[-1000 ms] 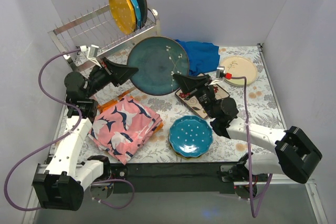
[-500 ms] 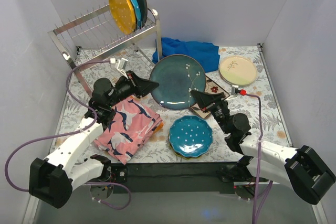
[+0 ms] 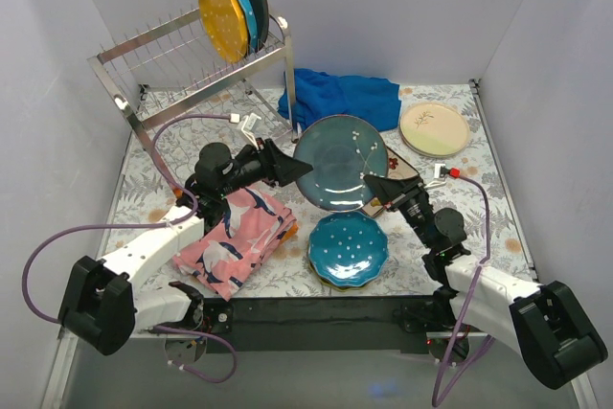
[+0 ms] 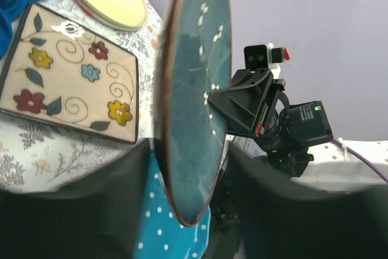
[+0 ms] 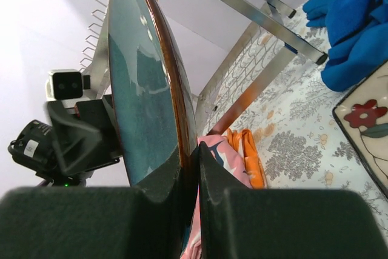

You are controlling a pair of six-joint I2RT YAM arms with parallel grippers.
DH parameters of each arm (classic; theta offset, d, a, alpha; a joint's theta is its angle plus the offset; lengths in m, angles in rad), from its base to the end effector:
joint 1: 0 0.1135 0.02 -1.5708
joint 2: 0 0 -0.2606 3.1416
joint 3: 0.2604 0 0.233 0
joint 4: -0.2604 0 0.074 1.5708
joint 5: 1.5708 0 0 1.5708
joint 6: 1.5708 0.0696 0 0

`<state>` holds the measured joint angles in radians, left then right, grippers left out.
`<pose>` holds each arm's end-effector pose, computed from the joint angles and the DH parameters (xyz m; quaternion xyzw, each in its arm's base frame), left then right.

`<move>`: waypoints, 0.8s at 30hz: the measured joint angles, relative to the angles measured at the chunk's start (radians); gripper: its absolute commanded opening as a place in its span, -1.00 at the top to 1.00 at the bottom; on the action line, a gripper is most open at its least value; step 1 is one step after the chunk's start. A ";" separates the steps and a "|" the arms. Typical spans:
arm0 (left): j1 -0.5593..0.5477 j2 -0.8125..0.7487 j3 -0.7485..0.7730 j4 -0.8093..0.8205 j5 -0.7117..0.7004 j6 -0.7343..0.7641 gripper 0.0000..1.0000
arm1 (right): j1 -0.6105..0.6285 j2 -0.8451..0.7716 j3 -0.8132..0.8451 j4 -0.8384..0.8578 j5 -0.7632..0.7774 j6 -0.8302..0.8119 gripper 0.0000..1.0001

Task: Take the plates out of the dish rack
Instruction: Unload the plate from the dish rack.

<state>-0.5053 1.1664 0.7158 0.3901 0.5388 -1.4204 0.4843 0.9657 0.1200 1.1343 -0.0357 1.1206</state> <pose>0.2275 -0.1667 0.3009 -0.1464 0.7103 -0.6530 0.2183 0.1790 0.0970 0.2400 0.1735 0.5724 0.5836 0.5492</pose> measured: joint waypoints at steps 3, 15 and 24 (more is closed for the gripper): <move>-0.001 0.011 0.007 0.013 0.000 -0.001 -0.28 | -0.041 0.006 -0.005 -0.026 -0.025 0.008 0.97; -0.001 0.047 0.104 -0.102 -0.047 0.086 -0.32 | -0.214 0.042 -0.074 -0.041 -0.075 0.062 0.97; -0.001 0.043 0.195 -0.230 -0.156 0.182 -0.33 | -0.458 -0.044 -0.104 -0.129 -0.090 0.124 0.97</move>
<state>-0.5060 1.2098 0.9112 0.1600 0.3828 -1.2388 0.0265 0.9218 0.0162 1.0058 -0.1261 1.2446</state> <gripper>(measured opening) 0.666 0.148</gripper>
